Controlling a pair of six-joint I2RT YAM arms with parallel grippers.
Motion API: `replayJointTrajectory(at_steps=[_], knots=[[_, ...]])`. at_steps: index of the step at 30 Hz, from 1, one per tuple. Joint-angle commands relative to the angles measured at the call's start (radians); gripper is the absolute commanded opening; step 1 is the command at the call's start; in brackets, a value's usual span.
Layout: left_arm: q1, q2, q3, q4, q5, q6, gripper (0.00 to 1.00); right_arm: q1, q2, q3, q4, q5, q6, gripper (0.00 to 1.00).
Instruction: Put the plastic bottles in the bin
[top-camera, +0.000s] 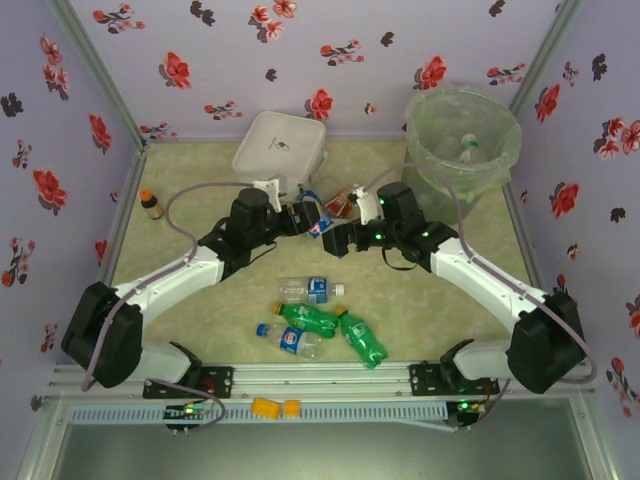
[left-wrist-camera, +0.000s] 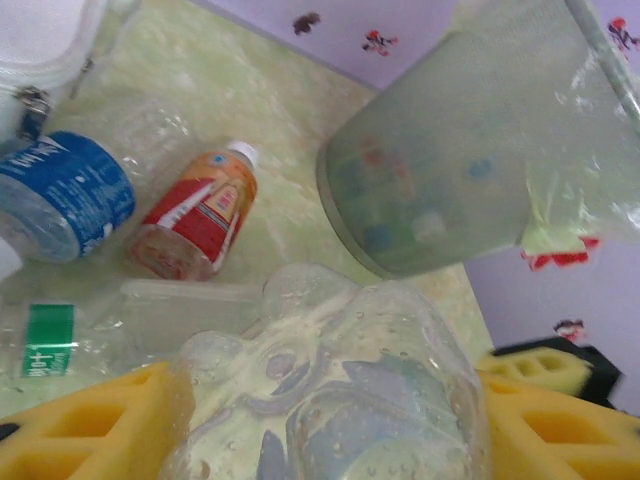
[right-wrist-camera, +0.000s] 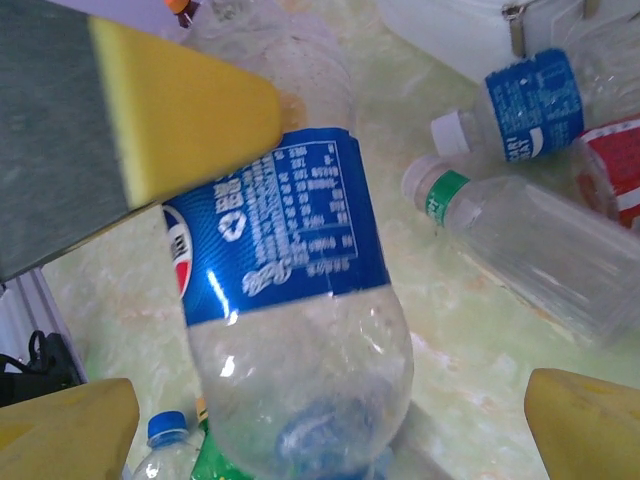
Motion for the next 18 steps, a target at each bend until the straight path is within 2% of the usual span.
replayJointTrajectory(at_steps=[1,6,10,13,15,18], knots=[[0.001,0.013,0.021,0.052,0.086,0.026,0.45,0.016,0.017,0.004,0.090,-0.045,0.050,0.99],[0.001,0.025,0.010,0.095,0.117,0.002,0.45,0.027,0.062,0.005,0.128,-0.076,0.081,0.90],[0.001,0.025,0.001,0.113,0.125,-0.010,0.47,0.033,0.087,0.011,0.143,-0.090,0.089,0.72],[0.001,0.021,-0.006,0.119,0.126,-0.015,0.50,0.034,0.088,0.016,0.149,-0.091,0.092,0.62],[0.001,0.016,-0.008,0.117,0.124,-0.019,0.60,0.035,0.086,0.016,0.147,-0.089,0.090,0.57],[0.006,0.008,-0.009,0.111,0.121,-0.019,0.87,0.034,0.074,0.013,0.135,-0.071,0.085,0.55]])
